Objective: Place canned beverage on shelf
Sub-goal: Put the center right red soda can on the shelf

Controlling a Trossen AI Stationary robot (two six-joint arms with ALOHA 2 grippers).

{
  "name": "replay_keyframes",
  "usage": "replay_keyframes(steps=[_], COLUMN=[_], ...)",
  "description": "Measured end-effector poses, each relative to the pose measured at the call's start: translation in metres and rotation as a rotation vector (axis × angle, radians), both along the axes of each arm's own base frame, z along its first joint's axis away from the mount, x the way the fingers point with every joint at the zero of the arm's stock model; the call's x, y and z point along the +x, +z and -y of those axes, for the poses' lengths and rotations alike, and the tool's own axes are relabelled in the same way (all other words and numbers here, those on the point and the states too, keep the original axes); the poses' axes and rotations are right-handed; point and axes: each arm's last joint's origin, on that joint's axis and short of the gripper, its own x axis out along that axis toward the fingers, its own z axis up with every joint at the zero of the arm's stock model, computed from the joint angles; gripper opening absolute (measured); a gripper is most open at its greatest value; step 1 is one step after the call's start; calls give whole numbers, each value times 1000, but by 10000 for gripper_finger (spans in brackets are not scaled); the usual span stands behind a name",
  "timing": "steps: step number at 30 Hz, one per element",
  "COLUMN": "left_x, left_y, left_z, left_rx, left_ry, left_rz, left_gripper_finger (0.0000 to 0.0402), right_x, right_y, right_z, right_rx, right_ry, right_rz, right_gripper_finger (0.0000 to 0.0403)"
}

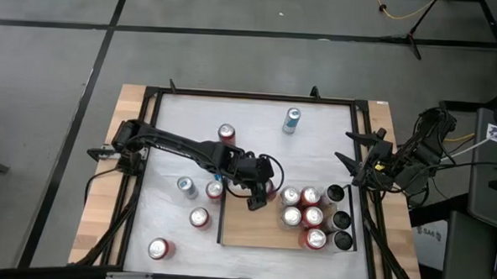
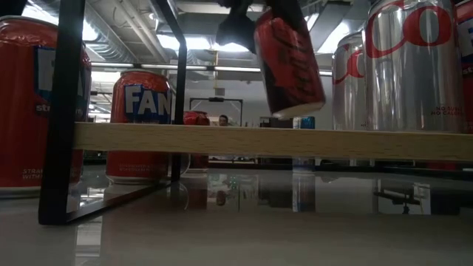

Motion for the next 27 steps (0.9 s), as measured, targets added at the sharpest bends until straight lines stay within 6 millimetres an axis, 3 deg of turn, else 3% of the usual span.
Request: replay_keyframes(steps=[17,27], left_x=[15,18], left_y=[-30,-32], left_z=[3,3], left_rx=[4,8], left_ry=[-9,-9], left_rz=[-50,-37], left_gripper_finger=[298,298], right_x=[0,0], right_y=[-1,-1], right_z=[-1,-1], right_rx=[16,16], right_ry=[46,46], right_rz=[-20,-20], right_gripper_finger=[347,347])
